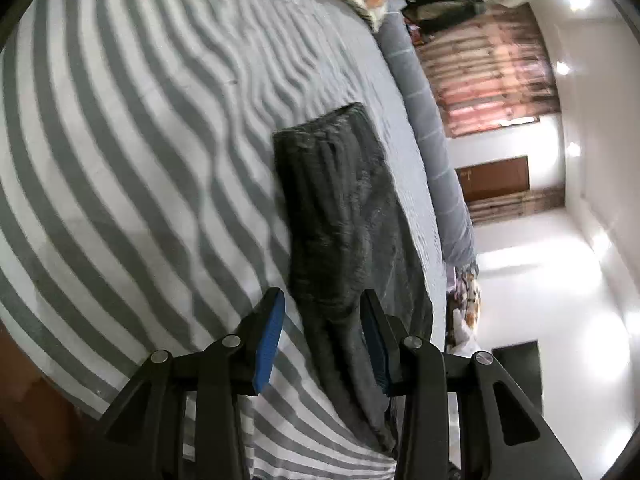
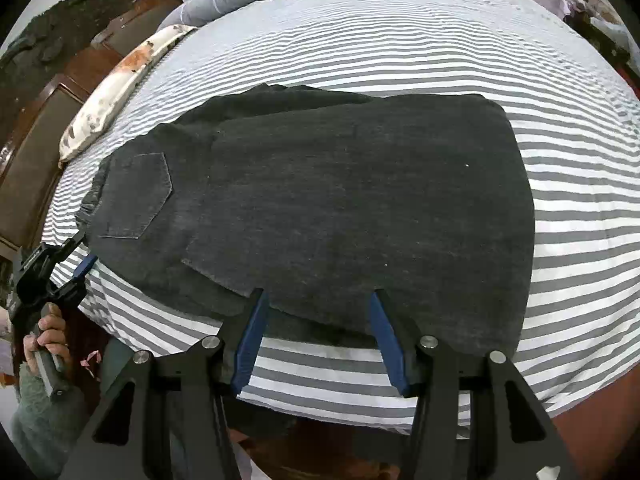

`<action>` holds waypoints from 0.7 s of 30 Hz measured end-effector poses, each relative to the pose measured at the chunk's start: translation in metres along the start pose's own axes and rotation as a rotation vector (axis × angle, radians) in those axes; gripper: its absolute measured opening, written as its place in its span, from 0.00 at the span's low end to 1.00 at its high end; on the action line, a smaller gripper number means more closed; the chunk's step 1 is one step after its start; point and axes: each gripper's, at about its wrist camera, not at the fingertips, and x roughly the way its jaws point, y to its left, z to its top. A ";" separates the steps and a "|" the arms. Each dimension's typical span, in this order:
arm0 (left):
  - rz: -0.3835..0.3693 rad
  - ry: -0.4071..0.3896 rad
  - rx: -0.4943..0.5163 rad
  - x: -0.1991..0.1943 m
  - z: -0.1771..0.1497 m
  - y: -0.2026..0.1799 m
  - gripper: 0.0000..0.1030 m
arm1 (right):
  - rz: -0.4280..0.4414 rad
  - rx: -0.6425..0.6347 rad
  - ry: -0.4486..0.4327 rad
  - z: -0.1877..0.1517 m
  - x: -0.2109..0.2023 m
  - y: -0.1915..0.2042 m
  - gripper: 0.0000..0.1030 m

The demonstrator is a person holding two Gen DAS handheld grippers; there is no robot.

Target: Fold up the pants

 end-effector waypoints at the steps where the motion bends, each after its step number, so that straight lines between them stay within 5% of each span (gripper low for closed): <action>1: -0.011 -0.010 -0.010 -0.001 0.002 0.003 0.40 | -0.001 0.000 -0.001 0.000 0.001 0.002 0.49; 13: -0.110 -0.016 -0.033 0.028 0.036 0.008 0.40 | 0.000 0.018 -0.034 0.010 0.009 0.019 0.49; 17: -0.082 -0.023 0.016 0.033 0.037 -0.002 0.21 | 0.010 0.025 -0.041 0.011 0.011 0.022 0.49; 21: -0.038 -0.055 0.051 0.027 0.031 -0.015 0.17 | 0.018 0.022 -0.040 0.010 0.014 0.022 0.49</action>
